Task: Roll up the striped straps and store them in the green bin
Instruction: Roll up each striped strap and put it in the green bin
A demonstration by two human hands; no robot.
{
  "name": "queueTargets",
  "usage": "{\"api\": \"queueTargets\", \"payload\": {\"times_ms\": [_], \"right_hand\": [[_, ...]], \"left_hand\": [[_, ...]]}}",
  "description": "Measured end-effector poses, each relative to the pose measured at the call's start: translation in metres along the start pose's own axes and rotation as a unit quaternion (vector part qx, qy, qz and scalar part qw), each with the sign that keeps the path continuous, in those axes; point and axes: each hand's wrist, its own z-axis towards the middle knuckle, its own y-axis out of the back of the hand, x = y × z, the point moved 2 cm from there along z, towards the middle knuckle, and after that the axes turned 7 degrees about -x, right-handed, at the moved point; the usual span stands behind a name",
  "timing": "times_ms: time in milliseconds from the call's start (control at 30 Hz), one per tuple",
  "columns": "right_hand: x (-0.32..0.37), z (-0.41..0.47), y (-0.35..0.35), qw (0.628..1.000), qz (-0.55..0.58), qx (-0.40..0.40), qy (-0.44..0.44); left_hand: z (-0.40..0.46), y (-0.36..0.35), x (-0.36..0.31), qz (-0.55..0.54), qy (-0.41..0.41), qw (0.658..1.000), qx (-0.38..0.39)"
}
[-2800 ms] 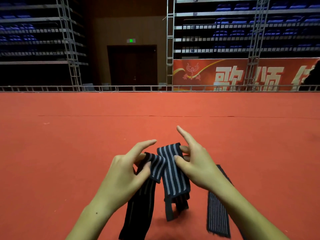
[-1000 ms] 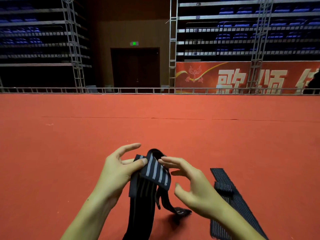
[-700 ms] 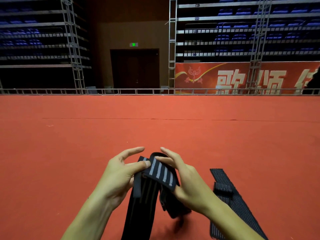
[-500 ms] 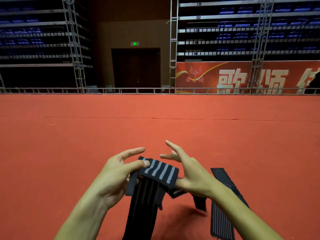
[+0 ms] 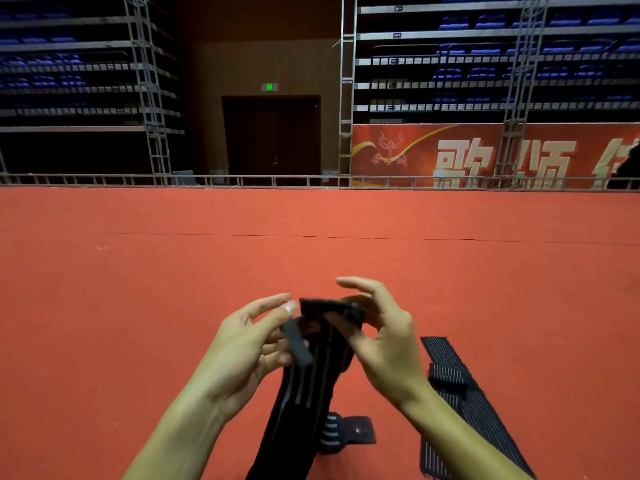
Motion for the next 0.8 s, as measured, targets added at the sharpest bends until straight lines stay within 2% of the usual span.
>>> {"api": "queueTargets", "payload": {"times_ms": [67, 133, 233, 333, 467, 667, 800], "right_hand": [[0.000, 0.008, 0.003, 0.995, 0.034, -0.032, -0.088], [-0.002, 0.014, 0.004, 0.984, 0.072, -0.028, -0.158], [-0.001, 0.021, 0.005, 0.969, 0.120, -0.012, -0.216], [0.001, 0.021, 0.000, 0.955, 0.162, 0.010, -0.250], [0.001, 0.019, -0.006, 0.945, 0.179, 0.048, -0.271], [0.004, 0.026, 0.000, 0.929, 0.218, 0.024, -0.298], [0.011, 0.021, -0.012, 0.921, 0.242, 0.066, -0.300]], "left_hand": [[-0.002, 0.001, -0.004, 0.020, -0.023, 1.000, -0.002], [-0.003, 0.006, -0.009, 0.055, -0.082, 0.995, -0.031], [-0.005, 0.011, -0.012, 0.158, -0.227, 0.956, -0.093], [-0.004, 0.005, -0.013, 0.181, -0.299, 0.933, -0.086], [-0.001, -0.002, -0.015, 0.129, -0.323, 0.933, -0.088], [-0.012, -0.009, -0.018, 0.054, -0.283, 0.956, -0.048], [-0.009, -0.017, -0.015, 0.057, -0.302, 0.947, -0.094]]}}
